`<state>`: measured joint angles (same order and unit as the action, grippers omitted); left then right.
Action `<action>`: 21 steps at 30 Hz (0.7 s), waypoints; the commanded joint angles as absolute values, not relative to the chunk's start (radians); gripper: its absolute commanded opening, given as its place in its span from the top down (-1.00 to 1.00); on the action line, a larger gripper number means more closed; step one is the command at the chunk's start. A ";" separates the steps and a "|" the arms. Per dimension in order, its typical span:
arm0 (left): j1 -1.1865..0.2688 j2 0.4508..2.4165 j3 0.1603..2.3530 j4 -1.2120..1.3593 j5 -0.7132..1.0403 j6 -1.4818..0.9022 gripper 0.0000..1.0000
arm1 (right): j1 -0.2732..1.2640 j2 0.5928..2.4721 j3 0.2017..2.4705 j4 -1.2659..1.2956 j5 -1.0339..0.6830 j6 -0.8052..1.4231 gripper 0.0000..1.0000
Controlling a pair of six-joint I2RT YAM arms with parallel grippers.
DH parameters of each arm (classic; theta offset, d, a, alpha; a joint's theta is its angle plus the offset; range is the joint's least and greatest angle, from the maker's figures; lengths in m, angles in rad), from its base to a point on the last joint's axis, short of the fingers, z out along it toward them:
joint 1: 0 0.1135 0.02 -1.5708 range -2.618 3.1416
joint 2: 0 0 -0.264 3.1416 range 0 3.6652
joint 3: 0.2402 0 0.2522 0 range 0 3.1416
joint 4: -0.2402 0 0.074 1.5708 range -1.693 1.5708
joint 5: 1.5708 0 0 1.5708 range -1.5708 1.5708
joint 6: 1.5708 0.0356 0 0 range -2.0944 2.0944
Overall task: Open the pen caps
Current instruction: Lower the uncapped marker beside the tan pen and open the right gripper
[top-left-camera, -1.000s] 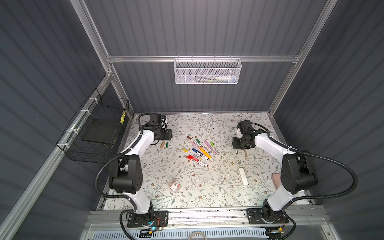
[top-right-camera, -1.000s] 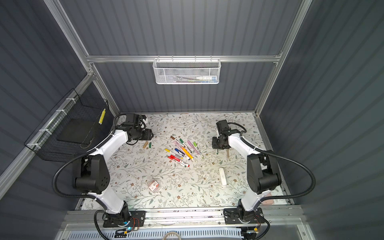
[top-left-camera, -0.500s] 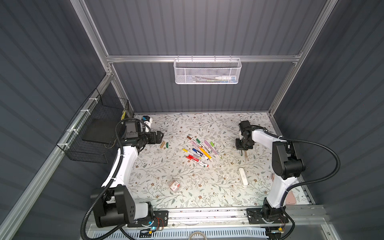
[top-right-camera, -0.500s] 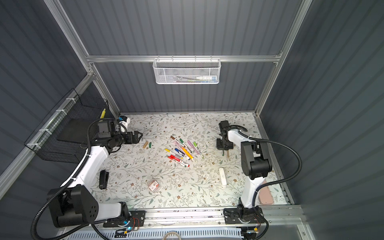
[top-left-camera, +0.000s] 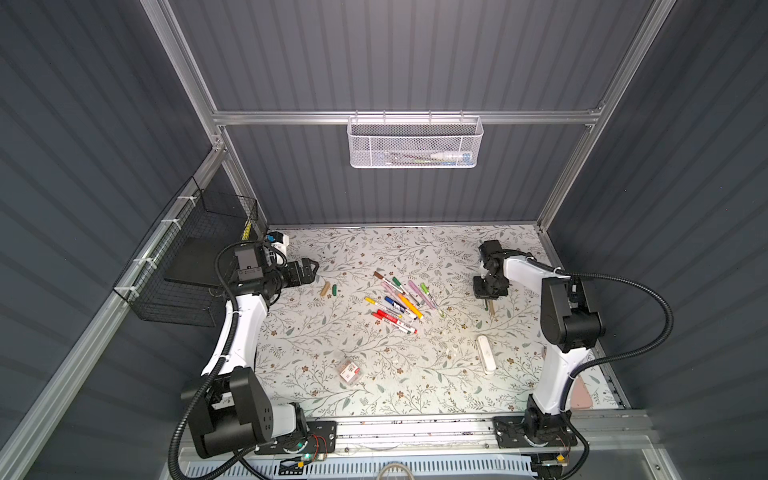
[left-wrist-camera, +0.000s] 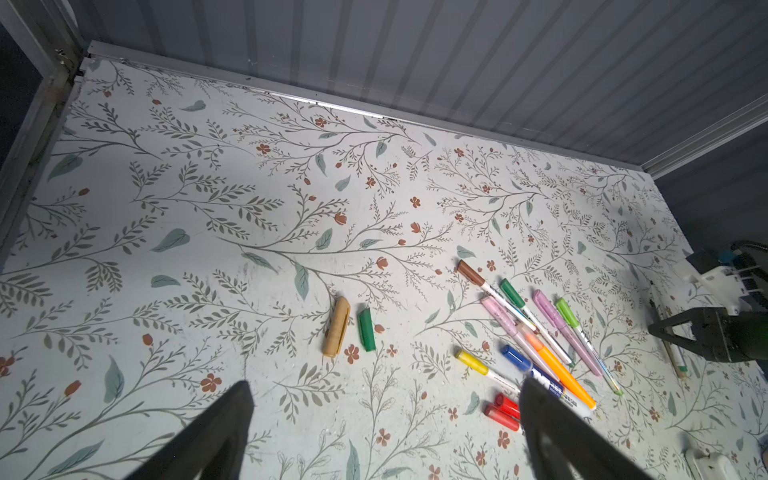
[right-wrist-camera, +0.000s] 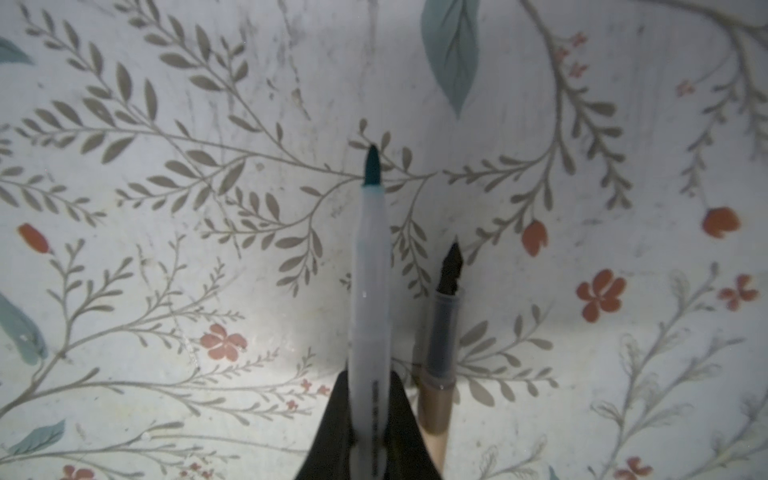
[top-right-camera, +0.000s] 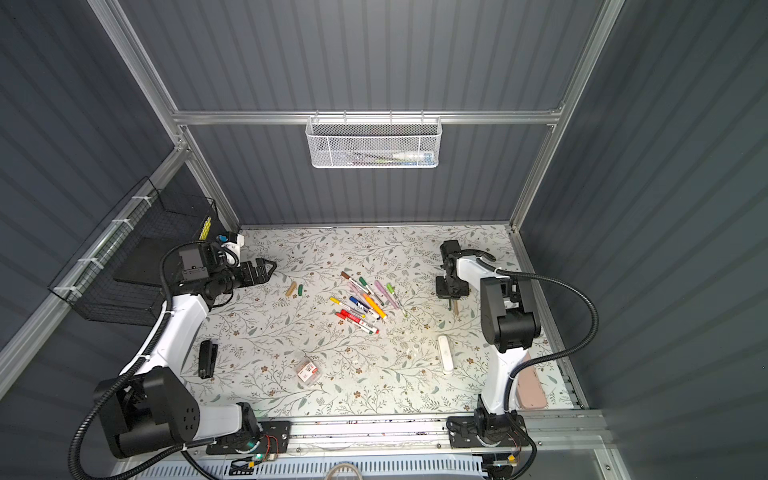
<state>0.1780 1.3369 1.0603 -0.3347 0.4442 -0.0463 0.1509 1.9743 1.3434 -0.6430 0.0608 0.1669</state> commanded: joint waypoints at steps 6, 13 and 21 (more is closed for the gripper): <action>0.190 1.321 1.043 -0.313 0.473 -0.066 -0.99 | 0.147 1.981 1.355 -0.697 0.072 0.150 0.68; 0.190 1.323 1.044 -0.310 0.476 -0.075 -1.00 | 0.149 1.947 1.346 -0.699 0.069 0.154 0.56; 0.190 1.321 1.044 -0.312 0.479 -0.077 -1.00 | 0.150 1.903 1.370 -0.742 0.078 0.155 0.52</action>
